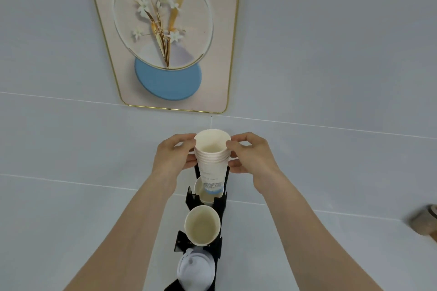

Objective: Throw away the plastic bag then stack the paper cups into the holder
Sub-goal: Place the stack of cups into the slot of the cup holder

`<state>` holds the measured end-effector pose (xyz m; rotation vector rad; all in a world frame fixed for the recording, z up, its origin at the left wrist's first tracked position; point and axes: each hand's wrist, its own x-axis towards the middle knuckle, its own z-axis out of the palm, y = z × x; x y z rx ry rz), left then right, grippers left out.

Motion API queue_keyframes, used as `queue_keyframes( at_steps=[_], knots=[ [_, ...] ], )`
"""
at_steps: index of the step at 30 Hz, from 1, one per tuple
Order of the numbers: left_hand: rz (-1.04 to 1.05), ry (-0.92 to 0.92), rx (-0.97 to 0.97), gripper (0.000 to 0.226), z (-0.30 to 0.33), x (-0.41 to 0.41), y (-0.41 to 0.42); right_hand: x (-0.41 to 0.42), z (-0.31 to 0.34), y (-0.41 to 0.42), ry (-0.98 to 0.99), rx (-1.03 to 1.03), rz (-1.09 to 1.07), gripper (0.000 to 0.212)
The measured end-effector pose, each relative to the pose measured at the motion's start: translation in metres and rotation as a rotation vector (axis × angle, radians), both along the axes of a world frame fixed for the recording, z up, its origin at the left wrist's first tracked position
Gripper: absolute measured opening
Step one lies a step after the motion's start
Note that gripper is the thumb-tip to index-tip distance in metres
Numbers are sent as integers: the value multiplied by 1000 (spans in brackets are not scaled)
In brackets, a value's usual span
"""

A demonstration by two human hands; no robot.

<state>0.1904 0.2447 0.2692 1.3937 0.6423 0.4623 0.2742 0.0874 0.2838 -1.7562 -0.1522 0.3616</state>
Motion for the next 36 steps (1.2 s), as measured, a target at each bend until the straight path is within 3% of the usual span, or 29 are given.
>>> queue_keyframes(
  at_steps=[8, 15, 28, 31, 36],
  knots=[
    [-65, 159, 10, 21, -62, 7, 18, 7, -70, 19, 8, -197, -87, 5],
    [-115, 299, 37, 21, -100, 11, 27, 5, -109, 25, 56, -307, -105, 13],
    [-114, 305, -81, 19, -119, 13, 37, 3, -130, 25, 133, -240, -200, 11],
    [-114, 309, -59, 19, -118, 13, 37, -1, -126, 24, 146, -232, -223, 2],
    [-123, 365, 78, 24, -118, 16, 39, -7, -120, 19, 102, -321, -191, 43]
  ],
)
